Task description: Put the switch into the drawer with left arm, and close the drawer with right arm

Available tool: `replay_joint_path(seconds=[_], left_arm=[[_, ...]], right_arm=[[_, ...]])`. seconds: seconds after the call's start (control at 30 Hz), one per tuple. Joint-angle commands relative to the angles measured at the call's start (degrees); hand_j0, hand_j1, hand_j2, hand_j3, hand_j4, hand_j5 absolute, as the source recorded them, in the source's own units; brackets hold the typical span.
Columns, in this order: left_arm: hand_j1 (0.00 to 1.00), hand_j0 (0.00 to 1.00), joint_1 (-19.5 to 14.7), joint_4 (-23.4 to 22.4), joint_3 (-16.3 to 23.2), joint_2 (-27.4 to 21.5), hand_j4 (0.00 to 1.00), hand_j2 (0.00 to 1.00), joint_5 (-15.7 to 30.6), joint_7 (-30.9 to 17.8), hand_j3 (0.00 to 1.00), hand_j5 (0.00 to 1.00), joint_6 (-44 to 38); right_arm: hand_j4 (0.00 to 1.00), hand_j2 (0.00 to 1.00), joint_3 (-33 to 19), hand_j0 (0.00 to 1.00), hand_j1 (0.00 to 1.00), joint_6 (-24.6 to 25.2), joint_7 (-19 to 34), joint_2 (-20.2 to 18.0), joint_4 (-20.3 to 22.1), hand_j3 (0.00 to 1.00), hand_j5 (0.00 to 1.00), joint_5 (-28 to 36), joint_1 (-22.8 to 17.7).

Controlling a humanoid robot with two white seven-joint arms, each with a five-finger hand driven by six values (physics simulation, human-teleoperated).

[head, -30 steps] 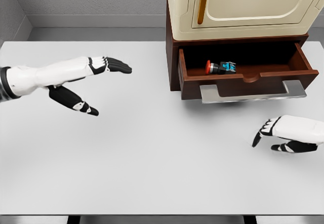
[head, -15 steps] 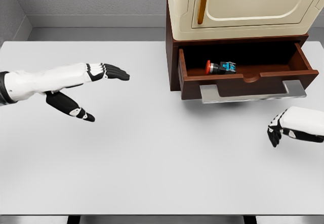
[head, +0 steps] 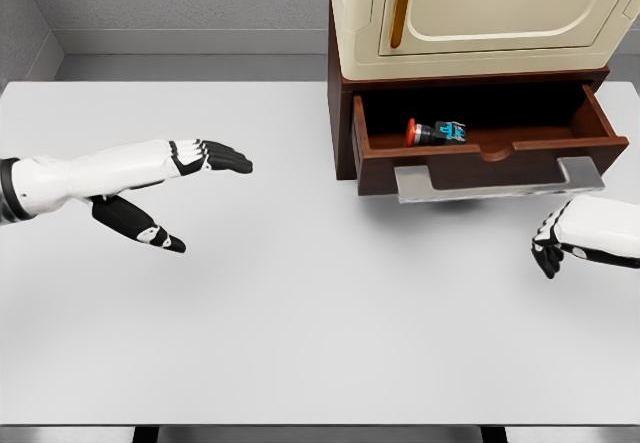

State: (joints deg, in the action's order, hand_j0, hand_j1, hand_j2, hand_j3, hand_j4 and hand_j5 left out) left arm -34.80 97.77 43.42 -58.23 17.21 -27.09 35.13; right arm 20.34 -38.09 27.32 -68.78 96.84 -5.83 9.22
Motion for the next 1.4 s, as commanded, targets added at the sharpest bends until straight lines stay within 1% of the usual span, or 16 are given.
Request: replay_joint_path(seconds=[0.0, 0.13, 0.4, 0.67, 0.73, 0.93, 1.23, 1.37], left_arm=[[1.0, 1.0, 0.09, 0.31, -0.09, -0.04, 1.0, 1.0, 0.46, 0.02, 1.0, 1.0, -0.13], [1.0, 1.0, 0.35, 0.31, -0.79, -0.39, 1.0, 1.0, 0.46, 0.02, 1.0, 1.0, -0.13], [1.0, 1.0, 0.35, 0.23, -0.79, -0.12, 1.0, 1.0, 0.54, 0.02, 1.0, 1.0, -0.13], [1.0, 1.0, 0.35, -0.04, -0.88, -0.12, 1.0, 1.0, 0.63, 0.02, 1.0, 1.0, -0.13], [1.0, 1.0, 0.35, -0.13, -0.88, -0.12, 1.0, 1.0, 0.63, 0.02, 1.0, 1.0, -0.13], [1.0, 1.0, 0.35, -0.3, -0.88, -0.04, 1.0, 1.0, 0.72, 0.02, 1.0, 1.0, -0.13], [1.0, 1.0, 0.26, -0.39, -0.88, -0.04, 1.0, 1.0, 0.72, 0.02, 1.0, 1.0, -0.13], [1.0, 1.0, 0.26, -0.39, -0.88, -0.04, 1.0, 1.0, 0.72, 0.02, 1.0, 1.0, -0.13]], right_arm=[[0.18, 0.18, -0.82, 0.18, 0.18, 3.09, 0.02, -0.21, 0.54, 0.18, 0.18, 10.23, 0.09], [0.18, 0.18, -0.74, 0.18, 0.18, 3.09, 0.1, -0.21, 0.54, 0.18, 0.18, 10.23, 0.8], [0.19, 0.19, -0.38, 0.19, 0.19, 3.09, 0.98, -0.3, 0.63, 0.19, 0.19, 10.14, -2.1], [0.19, 0.19, -0.47, 0.19, 0.19, 3.09, 1.51, -0.39, 0.63, 0.19, 0.19, 10.05, -2.89], [0.19, 0.19, -0.65, 0.19, 0.19, 3.09, 0.46, -1.09, 0.63, 0.19, 0.19, 10.05, -2.54], [0.19, 0.19, -1.0, 0.19, 0.19, 3.09, -1.83, -1.27, 0.72, 0.19, 0.19, 10.66, -1.93], [0.18, 0.18, -1.0, 0.18, 0.18, 3.09, -2.01, -1.27, 0.72, 0.18, 0.18, 10.75, 1.41], [0.18, 0.18, -1.0, 0.18, 0.18, 3.09, -1.92, -1.18, 0.72, 0.18, 0.18, 10.75, 1.68]])
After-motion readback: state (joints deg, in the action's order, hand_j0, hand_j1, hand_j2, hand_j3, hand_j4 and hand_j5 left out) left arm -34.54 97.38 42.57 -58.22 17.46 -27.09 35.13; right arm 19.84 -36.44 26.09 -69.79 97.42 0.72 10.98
